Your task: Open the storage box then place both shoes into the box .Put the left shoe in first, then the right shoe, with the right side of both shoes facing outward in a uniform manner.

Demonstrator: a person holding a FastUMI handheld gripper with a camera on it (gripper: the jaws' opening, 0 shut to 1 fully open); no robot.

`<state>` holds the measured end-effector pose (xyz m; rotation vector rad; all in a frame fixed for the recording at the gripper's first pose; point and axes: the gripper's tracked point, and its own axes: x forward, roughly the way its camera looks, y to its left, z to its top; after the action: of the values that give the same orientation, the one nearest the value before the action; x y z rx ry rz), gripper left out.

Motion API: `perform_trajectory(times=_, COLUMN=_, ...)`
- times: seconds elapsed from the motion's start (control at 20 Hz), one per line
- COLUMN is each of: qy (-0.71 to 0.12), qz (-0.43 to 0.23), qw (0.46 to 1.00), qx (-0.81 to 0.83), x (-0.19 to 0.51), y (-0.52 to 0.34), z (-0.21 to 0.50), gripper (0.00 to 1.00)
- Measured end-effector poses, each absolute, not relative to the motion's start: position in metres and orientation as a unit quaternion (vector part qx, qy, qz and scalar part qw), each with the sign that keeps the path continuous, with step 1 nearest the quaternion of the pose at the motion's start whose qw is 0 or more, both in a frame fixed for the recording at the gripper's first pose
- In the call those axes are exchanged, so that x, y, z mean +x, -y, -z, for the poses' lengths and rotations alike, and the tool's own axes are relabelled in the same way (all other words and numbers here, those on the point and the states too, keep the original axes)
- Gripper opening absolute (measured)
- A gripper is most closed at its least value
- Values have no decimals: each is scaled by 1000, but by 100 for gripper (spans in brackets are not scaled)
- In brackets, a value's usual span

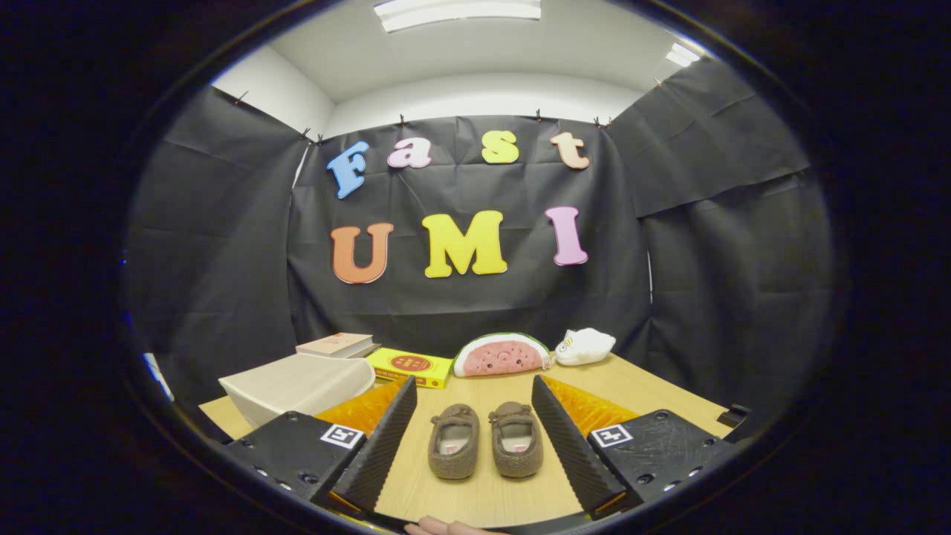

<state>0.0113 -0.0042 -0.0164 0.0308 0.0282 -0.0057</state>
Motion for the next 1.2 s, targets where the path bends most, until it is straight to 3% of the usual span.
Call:
perform_trajectory(times=0.65, qy=-55, qz=-43, qw=996, qx=54, x=61, y=-28, z=27, gripper=95)
perform_trajectory(times=1.2, qy=-193, qz=-231, qw=930, qx=209, x=151, y=-126, z=66, gripper=95)
